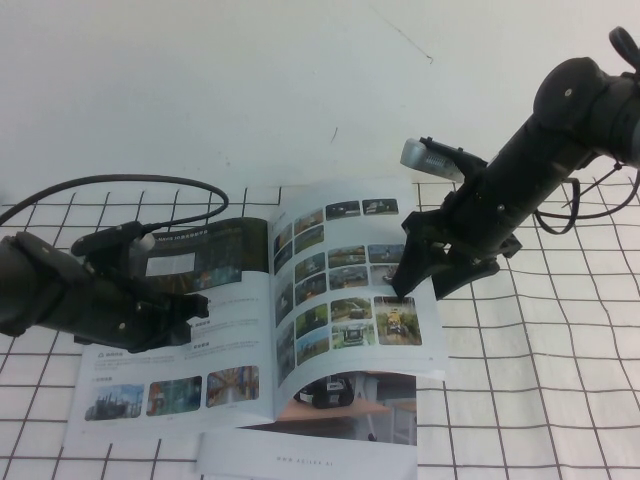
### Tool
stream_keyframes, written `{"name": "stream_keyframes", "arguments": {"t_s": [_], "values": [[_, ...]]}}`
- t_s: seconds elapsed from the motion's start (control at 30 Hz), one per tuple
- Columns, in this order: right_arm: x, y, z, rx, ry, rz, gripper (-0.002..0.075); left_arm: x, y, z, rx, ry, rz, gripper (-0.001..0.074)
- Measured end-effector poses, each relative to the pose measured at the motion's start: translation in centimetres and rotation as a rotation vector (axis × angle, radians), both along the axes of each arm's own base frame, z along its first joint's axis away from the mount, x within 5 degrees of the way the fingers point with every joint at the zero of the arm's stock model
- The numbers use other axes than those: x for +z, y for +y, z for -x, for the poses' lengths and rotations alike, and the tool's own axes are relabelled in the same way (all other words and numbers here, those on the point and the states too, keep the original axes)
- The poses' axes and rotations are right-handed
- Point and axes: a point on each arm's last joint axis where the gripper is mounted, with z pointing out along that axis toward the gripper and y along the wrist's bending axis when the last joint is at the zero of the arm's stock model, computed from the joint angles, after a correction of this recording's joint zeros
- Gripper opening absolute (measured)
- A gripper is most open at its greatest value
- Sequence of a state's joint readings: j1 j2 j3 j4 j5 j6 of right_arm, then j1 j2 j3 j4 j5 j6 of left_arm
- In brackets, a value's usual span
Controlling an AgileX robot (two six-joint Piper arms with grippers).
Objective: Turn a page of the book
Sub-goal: Open the closed book
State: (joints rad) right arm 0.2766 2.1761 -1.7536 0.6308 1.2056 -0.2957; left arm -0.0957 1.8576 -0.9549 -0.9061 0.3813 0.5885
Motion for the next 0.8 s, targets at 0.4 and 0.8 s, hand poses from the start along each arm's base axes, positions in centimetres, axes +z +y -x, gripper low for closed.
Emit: {"name": "stream_keyframes", "arguments": {"t_s": [0.4,0.8], "values": [[0.0,0.0,0.0,-0.014,0.012,0.009,0.0440,0.0,-0.9,0.0,-0.019,-0.027,-0.026,-0.0003],[2.1,2.1,-0.1,-0.004,-0.014,-0.330,0.0439,0.0,-0.9,0.0,-0.019,-0.027,-0.026,-0.0002]]}}
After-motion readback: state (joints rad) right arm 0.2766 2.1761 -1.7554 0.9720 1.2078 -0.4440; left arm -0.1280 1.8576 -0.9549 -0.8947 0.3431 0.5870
